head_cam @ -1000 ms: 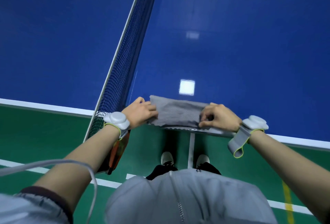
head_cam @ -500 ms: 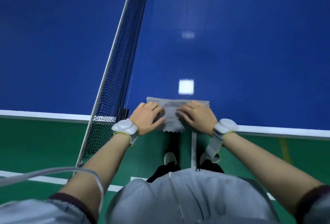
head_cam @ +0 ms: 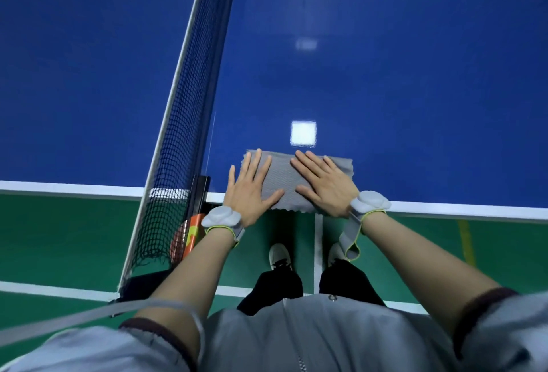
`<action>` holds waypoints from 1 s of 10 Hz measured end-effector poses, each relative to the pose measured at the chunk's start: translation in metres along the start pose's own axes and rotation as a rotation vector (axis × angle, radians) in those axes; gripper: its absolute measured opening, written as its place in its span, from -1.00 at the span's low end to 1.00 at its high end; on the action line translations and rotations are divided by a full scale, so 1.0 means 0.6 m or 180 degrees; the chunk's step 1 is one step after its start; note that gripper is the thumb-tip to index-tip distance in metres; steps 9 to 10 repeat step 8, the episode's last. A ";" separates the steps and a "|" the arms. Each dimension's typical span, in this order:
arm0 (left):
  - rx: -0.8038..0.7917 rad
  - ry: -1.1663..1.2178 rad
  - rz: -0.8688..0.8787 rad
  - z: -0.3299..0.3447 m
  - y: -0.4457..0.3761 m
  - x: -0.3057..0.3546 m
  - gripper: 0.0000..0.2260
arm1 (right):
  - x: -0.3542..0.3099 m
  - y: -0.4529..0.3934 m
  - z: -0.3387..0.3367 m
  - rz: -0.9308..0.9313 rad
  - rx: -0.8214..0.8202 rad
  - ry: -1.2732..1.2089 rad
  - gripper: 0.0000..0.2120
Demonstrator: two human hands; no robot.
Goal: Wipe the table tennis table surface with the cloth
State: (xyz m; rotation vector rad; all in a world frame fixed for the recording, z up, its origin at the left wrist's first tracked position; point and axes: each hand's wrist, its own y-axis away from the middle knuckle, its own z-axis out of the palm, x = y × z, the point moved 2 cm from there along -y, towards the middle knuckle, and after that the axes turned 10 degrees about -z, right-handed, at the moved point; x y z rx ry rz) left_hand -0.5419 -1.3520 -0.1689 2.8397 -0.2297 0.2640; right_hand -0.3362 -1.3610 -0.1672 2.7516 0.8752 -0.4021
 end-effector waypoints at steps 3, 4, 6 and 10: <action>-0.0086 -0.0431 -0.0026 -0.015 0.002 0.001 -0.26 | 0.018 0.053 -0.021 0.0604 0.0073 -0.0092 -0.17; -0.0164 -0.0696 0.0014 -0.026 0.002 0.007 -0.21 | 0.010 0.070 -0.044 0.1132 0.0258 -0.0361 -0.33; 0.0313 -0.0942 0.0449 -0.170 -0.058 0.020 -0.17 | 0.061 0.013 -0.214 0.1755 0.1456 -0.1516 -0.62; 0.1657 0.1326 0.0018 -0.613 -0.171 0.125 -0.64 | 0.087 -0.039 -0.675 0.0925 0.2344 -0.1500 -0.64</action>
